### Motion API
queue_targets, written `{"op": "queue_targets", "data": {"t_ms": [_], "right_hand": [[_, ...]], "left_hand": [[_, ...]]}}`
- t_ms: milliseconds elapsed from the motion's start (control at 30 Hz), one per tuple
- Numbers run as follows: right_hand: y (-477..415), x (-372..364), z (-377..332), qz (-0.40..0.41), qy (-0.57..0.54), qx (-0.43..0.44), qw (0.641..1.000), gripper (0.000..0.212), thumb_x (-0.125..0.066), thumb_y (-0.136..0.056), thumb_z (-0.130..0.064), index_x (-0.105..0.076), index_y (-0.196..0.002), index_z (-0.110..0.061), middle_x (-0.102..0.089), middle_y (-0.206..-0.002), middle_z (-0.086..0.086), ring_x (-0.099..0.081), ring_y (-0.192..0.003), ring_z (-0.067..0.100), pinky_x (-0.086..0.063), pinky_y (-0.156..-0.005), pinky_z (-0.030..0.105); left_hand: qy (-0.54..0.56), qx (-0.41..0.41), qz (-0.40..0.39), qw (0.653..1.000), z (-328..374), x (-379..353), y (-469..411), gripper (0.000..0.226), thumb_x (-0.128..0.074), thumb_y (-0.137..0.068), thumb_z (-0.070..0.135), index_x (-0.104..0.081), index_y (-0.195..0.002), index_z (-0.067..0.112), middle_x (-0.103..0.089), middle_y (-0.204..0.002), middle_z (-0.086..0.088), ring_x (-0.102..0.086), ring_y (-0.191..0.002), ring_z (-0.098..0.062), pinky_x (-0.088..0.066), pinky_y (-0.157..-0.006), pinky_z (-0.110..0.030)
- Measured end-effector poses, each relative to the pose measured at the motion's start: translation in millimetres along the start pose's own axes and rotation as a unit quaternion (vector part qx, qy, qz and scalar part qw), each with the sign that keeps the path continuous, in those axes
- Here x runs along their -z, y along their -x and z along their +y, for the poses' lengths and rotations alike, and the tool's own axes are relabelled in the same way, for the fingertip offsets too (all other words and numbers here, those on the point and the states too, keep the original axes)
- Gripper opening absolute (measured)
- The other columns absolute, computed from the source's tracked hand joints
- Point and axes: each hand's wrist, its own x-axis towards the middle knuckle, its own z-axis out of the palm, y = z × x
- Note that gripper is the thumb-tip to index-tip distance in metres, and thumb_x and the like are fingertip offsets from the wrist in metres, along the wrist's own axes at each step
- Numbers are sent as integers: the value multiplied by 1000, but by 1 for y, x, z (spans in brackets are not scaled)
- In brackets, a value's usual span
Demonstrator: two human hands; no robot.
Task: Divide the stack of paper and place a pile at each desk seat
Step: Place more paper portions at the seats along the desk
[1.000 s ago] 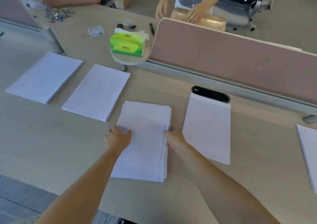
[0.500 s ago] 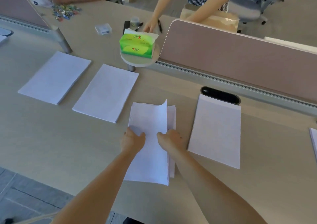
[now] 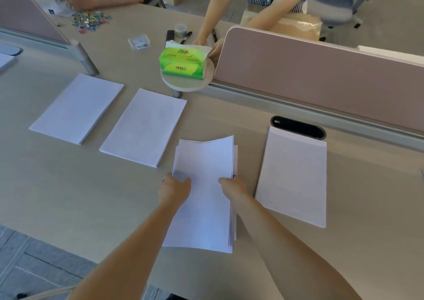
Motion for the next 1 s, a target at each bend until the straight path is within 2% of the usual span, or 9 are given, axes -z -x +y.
{"op": "queue_targets", "data": {"t_ms": [167, 267, 367, 433, 533, 633, 700, 900, 1000], "right_hand": [[-2, -2, 4, -57, -20, -22, 998, 30, -64, -89, -14, -64, -118, -5, -70, -110, 11, -66, -92, 24, -53, -87, 31], [1, 2, 7, -35, 12, 26, 999, 22, -54, -90, -7, -65, -108, -10, -71, -95, 7, -61, -75, 21, -48, -66, 26], [5, 21, 3, 1, -8, 63, 998, 23, -55, -87, -6, -67, -104, -15, -66, -79, -2, -59, -62, 14, -46, -56, 22], [3, 42, 2, 32, -26, 71, 997, 23, -60, -86, -5, -69, -106, -9, -69, -84, 2, -63, -67, 17, -49, -63, 26], [4, 78, 2, 38, -59, 58, 996, 16, -64, -89, -6, -67, -105, -7, -66, -93, 9, -61, -75, 22, -50, -75, 36], [7, 107, 10, 31, -73, 41, 996, 12, -65, -90, -12, -66, -101, -9, -66, -91, 10, -61, -82, 28, -51, -93, 51], [9, 117, 15, 39, -88, 38, 995, 15, -65, -90, -12, -66, -104, -9, -68, -91, 10, -63, -86, 30, -48, -98, 52], [27, 124, 12, 6, -146, 66, 987, 8, -64, -92, -10, -67, -95, -17, -71, -99, 9, -67, -97, 33, -52, -94, 51], [39, 132, 2, -3, -155, 95, 983, 13, -65, -93, -14, -67, -106, -15, -72, -106, 9, -67, -102, 33, -51, -96, 51]], "left_hand": [[17, 14, 4, 1000, 4, -1, -6, 63, -56, -89, 42, -41, -139, 7, -52, -133, -13, -52, -120, -35, -44, -98, -38], [59, 14, -1, 998, 1, 2, -11, 48, -51, -96, 34, -46, -134, 4, -54, -125, -9, -52, -121, -31, -41, -91, -32], [41, 7, 14, 999, -7, 6, -18, 36, -49, -97, 26, -52, -125, 3, -59, -125, -19, -58, -113, -35, -48, -91, -38], [-2, 12, 12, 1000, -9, 7, -19, 42, -56, -91, 30, -55, -124, 5, -63, -118, -18, -61, -107, -35, -51, -84, -35], [-93, -7, 10, 996, -11, 1, -22, 65, -72, -73, 50, -57, -119, 6, -61, -118, -17, -55, -113, -36, -49, -95, -43], [-166, -7, 41, 985, -8, -8, -23, 85, -86, -62, 46, -49, -125, 4, -55, -124, -19, -49, -122, -37, -45, -97, -46], [-178, -1, 45, 983, -4, -9, -26, 91, -88, -58, 46, -48, -127, 3, -57, -125, -19, -50, -122, -37, -46, -98, -44], [-202, 10, 24, 979, 6, -3, -24, 98, -85, -56, 55, -46, -132, 7, -57, -127, -18, -53, -121, -37, -49, -96, -47], [-197, -57, 60, 977, 31, 2, -4, 80, -59, -80, 64, -50, -128, 2, -58, -127, -21, -55, -119, -38, -46, -97, -46]]}}
